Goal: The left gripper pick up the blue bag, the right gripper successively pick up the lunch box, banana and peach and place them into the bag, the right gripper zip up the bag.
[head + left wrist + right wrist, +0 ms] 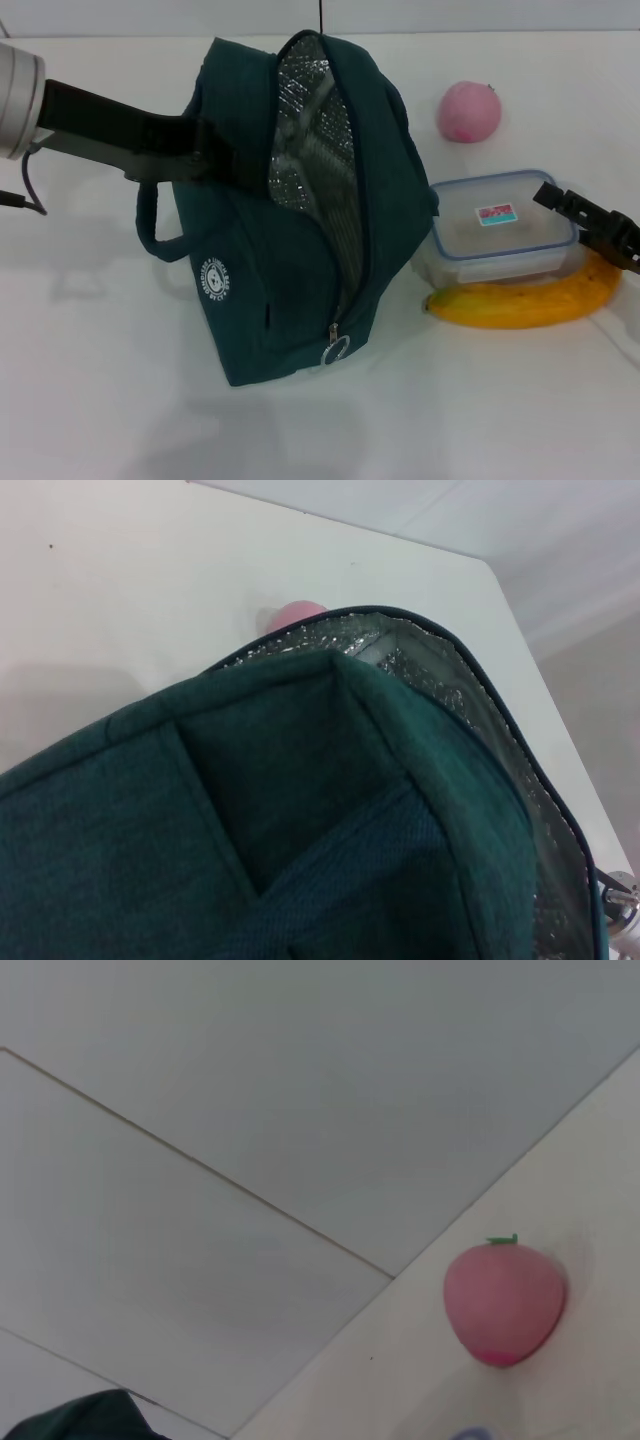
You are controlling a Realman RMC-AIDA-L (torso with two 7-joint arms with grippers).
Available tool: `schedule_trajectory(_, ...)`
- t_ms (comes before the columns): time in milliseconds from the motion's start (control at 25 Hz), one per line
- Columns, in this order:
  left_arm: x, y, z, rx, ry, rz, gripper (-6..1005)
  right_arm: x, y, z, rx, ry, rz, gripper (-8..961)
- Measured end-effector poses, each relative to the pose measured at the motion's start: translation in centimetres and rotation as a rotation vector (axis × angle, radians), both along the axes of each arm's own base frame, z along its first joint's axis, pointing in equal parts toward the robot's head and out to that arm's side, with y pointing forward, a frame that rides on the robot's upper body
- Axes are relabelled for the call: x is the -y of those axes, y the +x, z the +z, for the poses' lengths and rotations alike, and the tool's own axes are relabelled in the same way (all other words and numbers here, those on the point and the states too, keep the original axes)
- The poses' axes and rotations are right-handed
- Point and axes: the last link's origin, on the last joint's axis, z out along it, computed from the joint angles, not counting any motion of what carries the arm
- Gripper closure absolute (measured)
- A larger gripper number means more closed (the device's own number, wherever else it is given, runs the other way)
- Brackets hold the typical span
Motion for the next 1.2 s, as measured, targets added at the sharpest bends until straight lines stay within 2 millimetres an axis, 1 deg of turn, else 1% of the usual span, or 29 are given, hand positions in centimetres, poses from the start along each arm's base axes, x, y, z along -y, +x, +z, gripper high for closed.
schedule_trajectory(480, -0.1, -0.2, -0.3, 0.005, -0.02, 0.011, 961, 0.3, -1.2, 0.3, -0.12, -0.039, 0.015, 119)
schedule_trajectory(800, -0.2, 0.2, -0.5, -0.001, -0.028, -0.004, 961, 0.3, -1.7, 0.4, -0.172, -0.056, 0.014, 177)
schedule_trajectory(1200, -0.2, 0.1, -0.6, -0.003, -0.036, -0.009, 961, 0.3, -2.2, -0.1, -0.211, -0.08, -0.001, 178)
